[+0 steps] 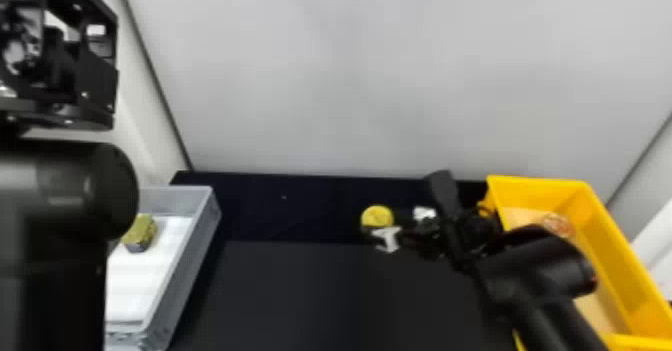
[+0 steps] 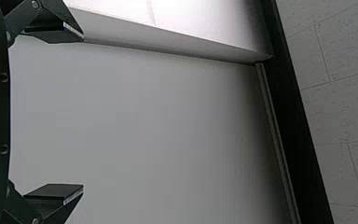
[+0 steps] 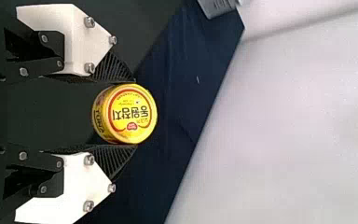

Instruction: Pick up the round yellow can and place it in the yellow rectangular box

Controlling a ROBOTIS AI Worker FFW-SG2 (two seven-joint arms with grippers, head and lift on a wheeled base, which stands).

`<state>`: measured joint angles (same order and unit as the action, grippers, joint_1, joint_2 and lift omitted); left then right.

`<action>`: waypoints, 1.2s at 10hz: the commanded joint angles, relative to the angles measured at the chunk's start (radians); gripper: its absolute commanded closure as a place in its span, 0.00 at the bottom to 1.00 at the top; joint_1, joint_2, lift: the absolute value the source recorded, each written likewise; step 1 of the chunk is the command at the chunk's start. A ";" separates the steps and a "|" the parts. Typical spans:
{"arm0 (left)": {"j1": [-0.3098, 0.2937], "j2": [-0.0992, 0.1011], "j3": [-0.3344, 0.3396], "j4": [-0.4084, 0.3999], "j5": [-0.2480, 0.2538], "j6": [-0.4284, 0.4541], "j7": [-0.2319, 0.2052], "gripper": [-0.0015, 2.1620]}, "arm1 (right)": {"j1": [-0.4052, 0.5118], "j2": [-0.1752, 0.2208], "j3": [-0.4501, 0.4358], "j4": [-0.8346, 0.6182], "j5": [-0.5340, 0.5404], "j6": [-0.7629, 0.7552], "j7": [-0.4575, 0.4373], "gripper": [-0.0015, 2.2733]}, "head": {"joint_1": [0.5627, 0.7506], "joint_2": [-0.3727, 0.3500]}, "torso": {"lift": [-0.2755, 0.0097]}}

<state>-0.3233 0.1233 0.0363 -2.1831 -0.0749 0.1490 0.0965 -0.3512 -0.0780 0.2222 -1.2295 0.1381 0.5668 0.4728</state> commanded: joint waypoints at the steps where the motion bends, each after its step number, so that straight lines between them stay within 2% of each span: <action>1: 0.003 0.006 0.007 -0.007 -0.002 0.007 0.000 0.07 | 0.001 -0.034 -0.096 -0.100 0.064 0.032 0.009 0.29 | 0.53 0.59 | 0.95; 6: 0.006 0.019 0.019 -0.029 -0.006 0.031 -0.003 0.07 | 0.006 -0.131 -0.270 -0.255 0.150 0.081 0.006 0.29 | 0.53 0.59 | 0.95; 12: 0.007 0.024 0.028 -0.040 -0.009 0.040 -0.006 0.07 | 0.081 -0.217 -0.455 -0.338 0.158 0.141 -0.048 0.29 | 0.53 0.59 | 0.95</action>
<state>-0.3175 0.1473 0.0632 -2.2214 -0.0839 0.1875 0.0903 -0.2901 -0.2784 -0.1905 -1.5476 0.2977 0.6916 0.4312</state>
